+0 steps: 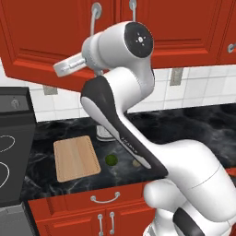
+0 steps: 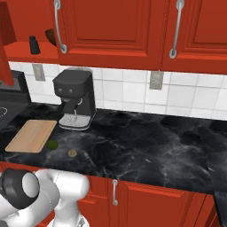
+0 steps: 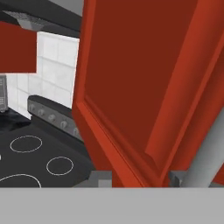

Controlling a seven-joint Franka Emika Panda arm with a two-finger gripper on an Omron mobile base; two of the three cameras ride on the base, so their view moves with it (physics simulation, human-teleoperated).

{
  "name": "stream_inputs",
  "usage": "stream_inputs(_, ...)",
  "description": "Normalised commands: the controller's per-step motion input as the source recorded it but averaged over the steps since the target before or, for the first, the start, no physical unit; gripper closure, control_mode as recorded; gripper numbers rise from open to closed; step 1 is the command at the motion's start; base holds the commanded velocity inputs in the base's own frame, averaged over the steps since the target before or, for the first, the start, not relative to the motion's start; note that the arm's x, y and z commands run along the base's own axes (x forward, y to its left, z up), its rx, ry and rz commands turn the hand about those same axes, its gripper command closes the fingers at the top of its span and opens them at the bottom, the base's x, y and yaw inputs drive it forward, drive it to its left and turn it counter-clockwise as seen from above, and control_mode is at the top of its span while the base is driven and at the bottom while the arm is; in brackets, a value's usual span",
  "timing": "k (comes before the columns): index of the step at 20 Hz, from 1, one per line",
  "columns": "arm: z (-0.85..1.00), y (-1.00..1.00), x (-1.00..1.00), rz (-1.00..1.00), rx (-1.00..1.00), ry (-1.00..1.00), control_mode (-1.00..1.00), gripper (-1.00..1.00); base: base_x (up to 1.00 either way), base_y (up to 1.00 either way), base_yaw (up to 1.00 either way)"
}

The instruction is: Open the cabinet. Place the bowl and condiment on the counter. Then place the lime and garlic on the cutting board.

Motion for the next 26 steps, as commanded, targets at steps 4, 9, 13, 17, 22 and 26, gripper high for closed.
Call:
stream_inputs(4, -0.09, 0.1, -0.68, 0.0, -0.01, -0.04, -1.0, 1.0, 0.0, 0.0, 0.0)
stream_inputs(9, -0.15, 0.12, -0.63, 0.0, 0.0, -0.01, -1.0, 1.0, 0.0, 0.0, 0.0)
stream_inputs(13, -0.19, 0.03, -0.55, 0.0, 0.0, 0.0, -1.0, 1.0, 0.0, 0.0, 0.0)
stream_inputs(17, -0.11, -0.01, -0.68, 0.0, 0.0, -0.01, -1.0, -1.0, 0.0, 0.0, 0.0)
stream_inputs(22, 0.0, -0.24, -0.98, -0.03, 0.0, -0.17, -1.0, -1.0, 0.0, 0.0, 0.0)
stream_inputs(26, 0.0, -0.62, -1.0, -0.08, 0.0, -0.2, -1.0, -1.0, 0.0, 0.0, 0.0)
